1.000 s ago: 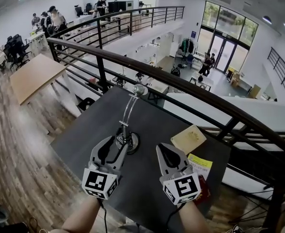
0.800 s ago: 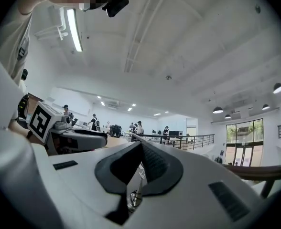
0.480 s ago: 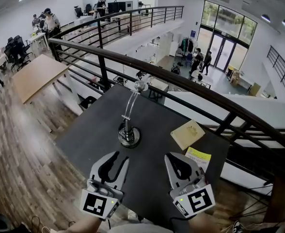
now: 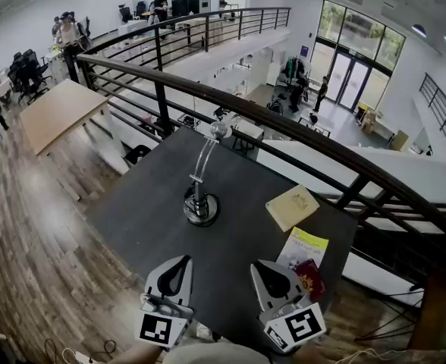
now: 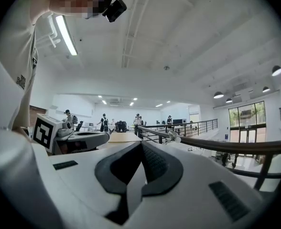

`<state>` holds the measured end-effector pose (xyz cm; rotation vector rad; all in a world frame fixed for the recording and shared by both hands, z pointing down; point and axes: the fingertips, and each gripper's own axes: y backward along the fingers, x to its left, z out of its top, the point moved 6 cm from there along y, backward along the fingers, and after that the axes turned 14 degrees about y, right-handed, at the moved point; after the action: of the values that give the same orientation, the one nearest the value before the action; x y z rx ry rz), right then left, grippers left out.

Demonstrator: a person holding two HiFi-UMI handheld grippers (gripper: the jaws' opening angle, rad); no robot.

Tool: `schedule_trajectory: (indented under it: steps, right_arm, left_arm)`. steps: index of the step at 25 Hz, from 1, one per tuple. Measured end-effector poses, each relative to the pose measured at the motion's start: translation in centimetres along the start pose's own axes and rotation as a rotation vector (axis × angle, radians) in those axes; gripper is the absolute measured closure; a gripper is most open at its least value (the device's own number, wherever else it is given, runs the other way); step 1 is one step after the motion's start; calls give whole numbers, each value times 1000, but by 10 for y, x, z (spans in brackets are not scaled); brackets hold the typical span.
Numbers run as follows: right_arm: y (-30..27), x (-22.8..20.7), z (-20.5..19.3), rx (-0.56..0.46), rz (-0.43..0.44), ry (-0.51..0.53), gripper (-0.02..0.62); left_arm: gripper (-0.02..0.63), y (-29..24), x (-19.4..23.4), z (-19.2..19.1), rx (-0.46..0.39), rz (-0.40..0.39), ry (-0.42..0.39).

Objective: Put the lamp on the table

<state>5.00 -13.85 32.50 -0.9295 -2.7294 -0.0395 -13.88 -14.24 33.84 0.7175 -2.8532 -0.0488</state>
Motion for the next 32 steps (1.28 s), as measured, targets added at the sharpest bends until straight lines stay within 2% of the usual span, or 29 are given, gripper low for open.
schedule_trajectory:
  steps: [5, 15, 24, 32]
  right_arm:
    - [5, 8, -3, -3, 13, -33, 595]
    - [10, 10, -10, 0, 51, -24, 597]
    - [13, 9, -8, 7, 39, -13, 597]
    - [22, -6, -9, 6, -13, 19, 597]
  left_arm:
    - [601, 6, -15, -13, 21, -29, 1]
    - [601, 4, -18, -8, 26, -44, -13]
    - [601, 9, -18, -6, 52, -43, -10]
    - [601, 16, -13, -8, 60, -29, 2]
